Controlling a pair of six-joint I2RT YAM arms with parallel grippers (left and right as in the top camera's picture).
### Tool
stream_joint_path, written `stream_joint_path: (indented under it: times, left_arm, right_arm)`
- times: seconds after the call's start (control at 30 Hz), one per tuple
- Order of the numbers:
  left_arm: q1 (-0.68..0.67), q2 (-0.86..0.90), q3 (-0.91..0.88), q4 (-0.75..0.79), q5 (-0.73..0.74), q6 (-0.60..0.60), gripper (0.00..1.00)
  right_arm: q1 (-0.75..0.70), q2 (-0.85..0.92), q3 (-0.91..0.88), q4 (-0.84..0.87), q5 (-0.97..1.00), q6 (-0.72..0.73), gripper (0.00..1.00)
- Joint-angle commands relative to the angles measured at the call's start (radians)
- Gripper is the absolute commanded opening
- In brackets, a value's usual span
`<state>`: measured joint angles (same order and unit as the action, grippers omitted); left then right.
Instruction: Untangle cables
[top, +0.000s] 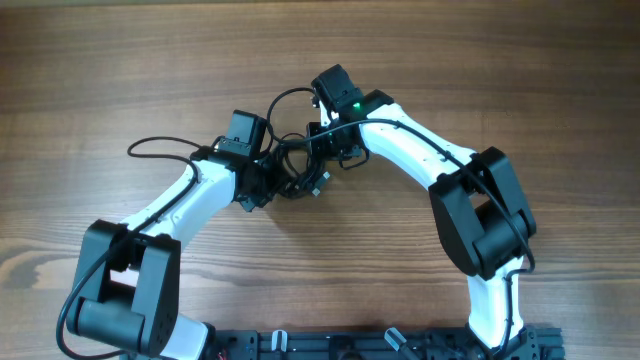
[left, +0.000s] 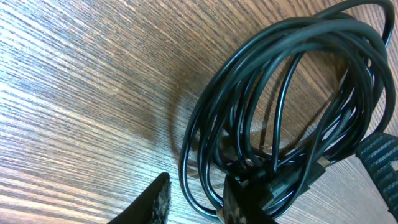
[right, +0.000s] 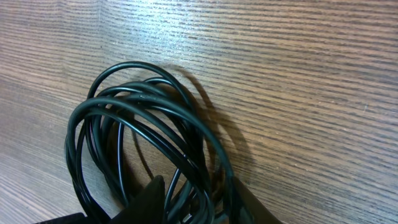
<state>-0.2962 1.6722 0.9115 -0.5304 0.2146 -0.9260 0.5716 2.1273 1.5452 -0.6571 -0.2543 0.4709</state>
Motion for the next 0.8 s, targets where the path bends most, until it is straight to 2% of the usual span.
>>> stream_joint_path:
  times: [0.0, 0.1, 0.17, 0.23, 0.3, 0.4, 0.6, 0.67, 0.7, 0.77]
  left_arm:
    - [-0.003, 0.016, -0.005, -0.002, -0.021, -0.005, 0.16]
    - [0.006, 0.016, -0.005, -0.018, -0.057, -0.111, 0.17]
    - [0.023, 0.016, -0.005, -0.019, -0.056, -0.164, 0.22]
    - [0.036, 0.016, -0.005, -0.02, -0.055, -0.183, 0.26]
    - [0.047, 0.016, -0.005, -0.02, -0.056, -0.183, 0.35]
    - [0.051, 0.016, -0.005, -0.02, -0.056, -0.193, 0.38]
    - [0.05, 0.016, -0.005, -0.007, -0.052, -0.238, 0.5]
    - [0.05, 0.016, -0.005, -0.008, -0.048, -0.238, 0.51]
    - [0.05, 0.017, -0.005, -0.008, -0.048, -0.238, 0.52]
    - [0.05, 0.017, -0.005, -0.008, -0.048, -0.238, 0.52]
  right_arm:
    - [0.005, 0.026, -0.001, -0.012, 0.021, 0.054, 0.32]
    - [0.005, 0.026, -0.001, -0.025, 0.021, 0.072, 0.29]
    - [0.005, 0.026, -0.001, -0.032, 0.021, 0.082, 0.29]
    - [0.005, 0.026, -0.001, -0.032, 0.021, 0.082, 0.29]
    - [0.005, 0.026, -0.001, -0.035, 0.021, 0.082, 0.3]
    - [0.005, 0.026, -0.003, -0.041, 0.021, 0.082, 0.3]
    - [0.005, 0.026, -0.076, 0.001, 0.029, 0.09, 0.29]
    - [0.005, 0.026, -0.084, 0.011, 0.029, 0.108, 0.09]
    - [0.005, 0.026, -0.084, 0.013, 0.029, 0.113, 0.05]
    - [0.005, 0.026, -0.084, 0.013, 0.029, 0.13, 0.04]
